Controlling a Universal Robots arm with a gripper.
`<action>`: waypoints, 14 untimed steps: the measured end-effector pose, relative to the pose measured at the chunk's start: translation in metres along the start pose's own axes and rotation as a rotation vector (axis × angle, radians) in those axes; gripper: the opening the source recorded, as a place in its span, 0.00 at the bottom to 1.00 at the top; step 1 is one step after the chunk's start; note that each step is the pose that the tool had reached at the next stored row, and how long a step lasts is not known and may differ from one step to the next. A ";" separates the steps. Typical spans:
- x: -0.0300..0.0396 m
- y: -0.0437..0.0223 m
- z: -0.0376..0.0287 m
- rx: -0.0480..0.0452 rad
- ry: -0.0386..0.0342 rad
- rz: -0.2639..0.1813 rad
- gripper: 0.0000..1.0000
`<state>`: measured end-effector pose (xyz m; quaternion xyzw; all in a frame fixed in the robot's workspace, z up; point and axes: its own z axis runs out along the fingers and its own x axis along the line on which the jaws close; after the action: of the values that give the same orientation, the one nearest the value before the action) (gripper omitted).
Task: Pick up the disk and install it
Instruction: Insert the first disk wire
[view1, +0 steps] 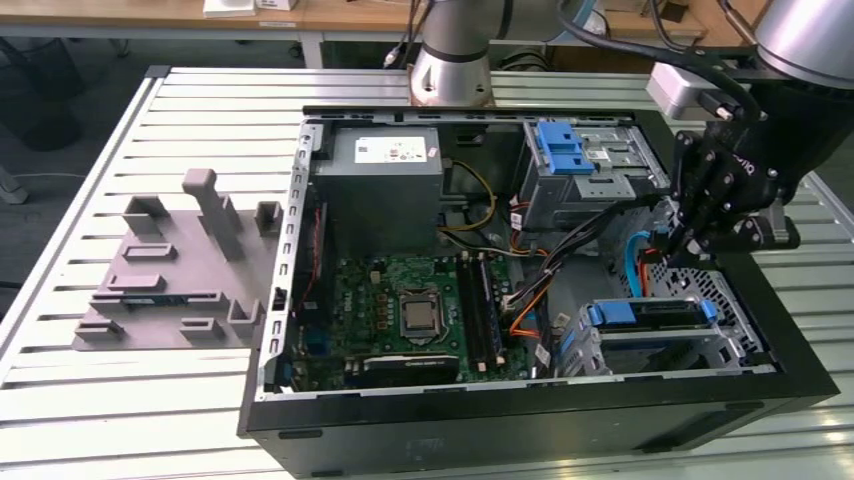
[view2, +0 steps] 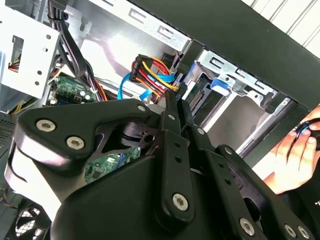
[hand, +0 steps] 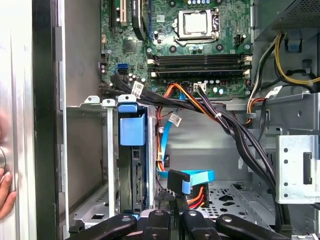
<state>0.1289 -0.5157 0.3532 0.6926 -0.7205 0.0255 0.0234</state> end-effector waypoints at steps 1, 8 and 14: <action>0.0003 0.0000 0.0002 -0.0001 0.0000 0.001 0.16; 0.0123 0.0002 0.0038 -0.0002 -0.0019 0.001 0.16; 0.0172 0.0044 0.0059 0.0000 -0.0017 0.001 0.16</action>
<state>0.1239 -0.5330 0.3485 0.6923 -0.7208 0.0249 0.0228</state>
